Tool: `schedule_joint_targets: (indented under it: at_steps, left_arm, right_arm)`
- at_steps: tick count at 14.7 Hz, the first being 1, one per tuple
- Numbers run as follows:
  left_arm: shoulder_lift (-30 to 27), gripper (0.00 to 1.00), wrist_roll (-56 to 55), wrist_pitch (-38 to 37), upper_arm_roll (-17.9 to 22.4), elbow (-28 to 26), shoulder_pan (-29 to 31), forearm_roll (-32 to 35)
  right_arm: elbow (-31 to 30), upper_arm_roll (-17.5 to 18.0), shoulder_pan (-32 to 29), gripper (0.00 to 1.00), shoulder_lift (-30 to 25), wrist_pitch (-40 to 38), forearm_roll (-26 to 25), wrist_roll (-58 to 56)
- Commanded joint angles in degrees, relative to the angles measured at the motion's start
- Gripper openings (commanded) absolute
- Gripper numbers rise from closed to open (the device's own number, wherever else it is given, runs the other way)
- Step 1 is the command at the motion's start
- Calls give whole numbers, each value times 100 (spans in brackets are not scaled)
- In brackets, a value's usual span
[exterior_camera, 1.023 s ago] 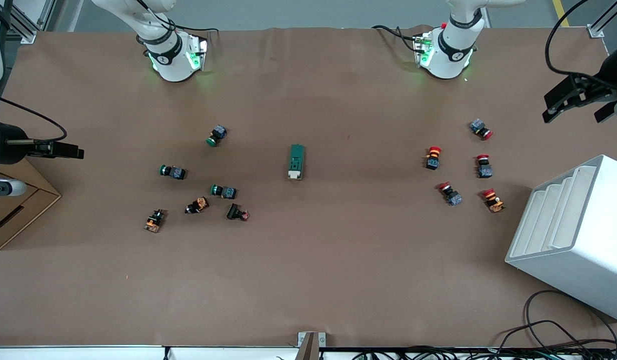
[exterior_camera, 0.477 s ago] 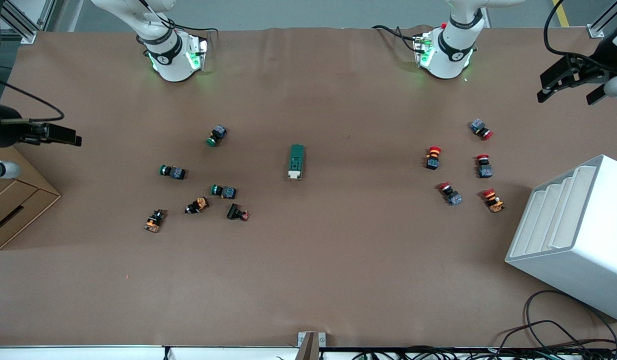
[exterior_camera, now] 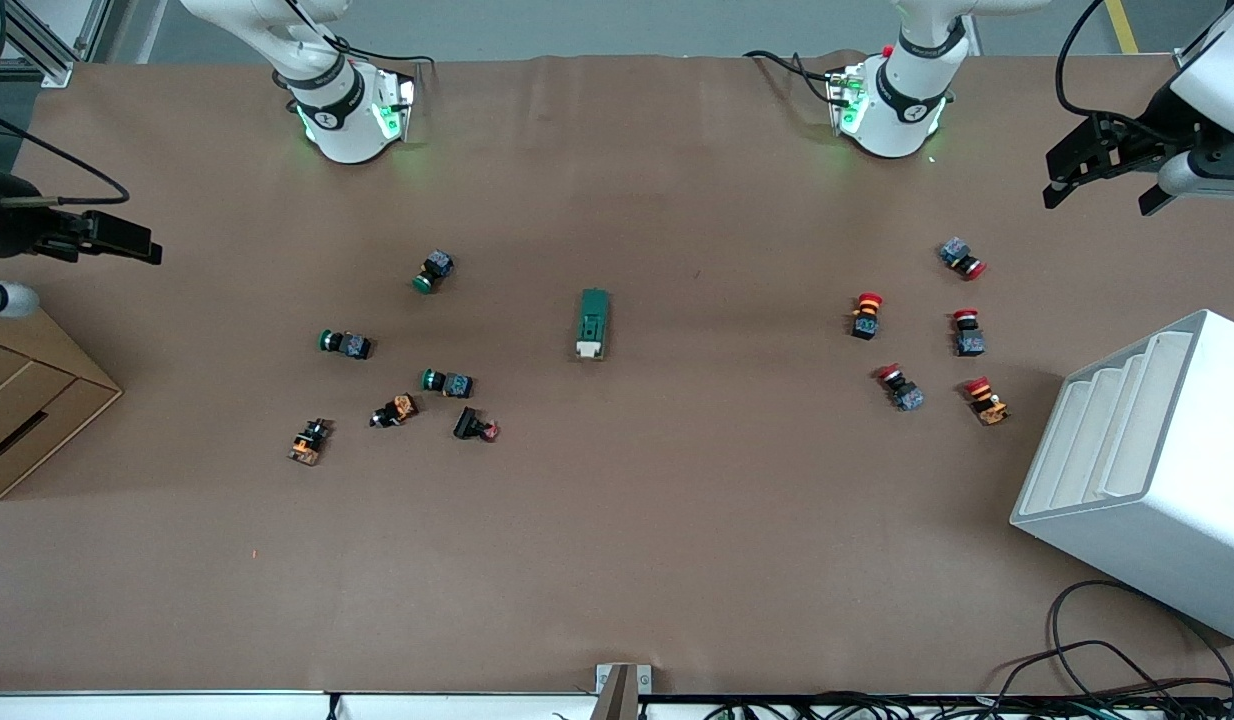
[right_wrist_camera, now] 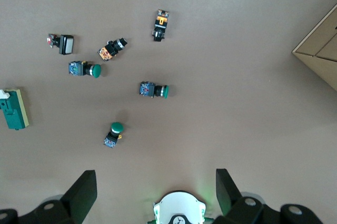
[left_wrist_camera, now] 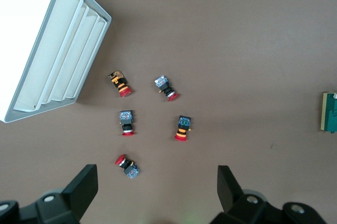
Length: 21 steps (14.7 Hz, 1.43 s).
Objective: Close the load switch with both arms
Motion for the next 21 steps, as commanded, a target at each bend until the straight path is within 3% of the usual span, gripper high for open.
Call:
schedule_joint_targets:
  at_steps: [1, 10, 21]
  left_arm:
    - [35, 100, 122, 64, -1, 78, -3, -96]
    - [53, 100, 122, 64, 8, 114, 50, -79]
    - [114, 100, 113, 64, 16, 228, 41, -53]
  right_arm:
    - [-478, -64, 72, 100, -434, 263, -63, 10]
    - [-522, -64, 80, 100, -944, 219, -80, -8]
    - [-540, -47, 89, 100, -979, 236, -107, -26]
